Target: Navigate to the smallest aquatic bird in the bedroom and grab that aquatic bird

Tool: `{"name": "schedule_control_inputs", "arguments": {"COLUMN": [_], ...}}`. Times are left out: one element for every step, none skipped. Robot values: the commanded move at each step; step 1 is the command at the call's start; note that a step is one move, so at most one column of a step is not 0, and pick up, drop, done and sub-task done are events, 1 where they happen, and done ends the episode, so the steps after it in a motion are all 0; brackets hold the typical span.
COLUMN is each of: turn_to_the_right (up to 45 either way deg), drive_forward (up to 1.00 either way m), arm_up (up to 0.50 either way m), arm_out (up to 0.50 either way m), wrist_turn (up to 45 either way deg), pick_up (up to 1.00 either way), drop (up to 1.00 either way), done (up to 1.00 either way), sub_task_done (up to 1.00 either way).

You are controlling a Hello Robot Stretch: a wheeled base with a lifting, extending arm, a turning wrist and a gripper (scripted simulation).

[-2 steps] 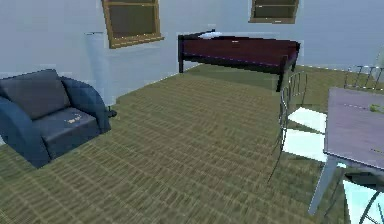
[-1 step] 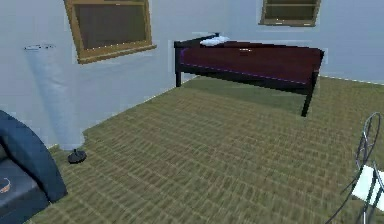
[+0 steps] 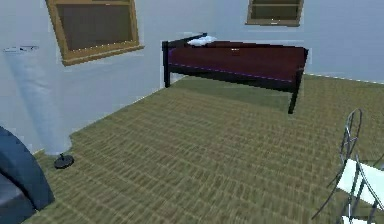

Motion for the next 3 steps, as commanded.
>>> {"name": "schedule_control_inputs", "arguments": {"turn_to_the_right": [0.0, 27.0, 0.0], "drive_forward": [0.6, 0.0, 1.0], "arm_up": [0.0, 0.0, 0.0], "arm_out": [0.0, 0.0, 0.0], "wrist_turn": [0.0, 0.0, 0.0], "pick_up": [0.0, 0.0, 0.0], "drop": [0.0, 0.0, 0.0], "done": [0.0, 0.0, 0.0], "sub_task_done": [0.0, 0.0, 0.0]}}
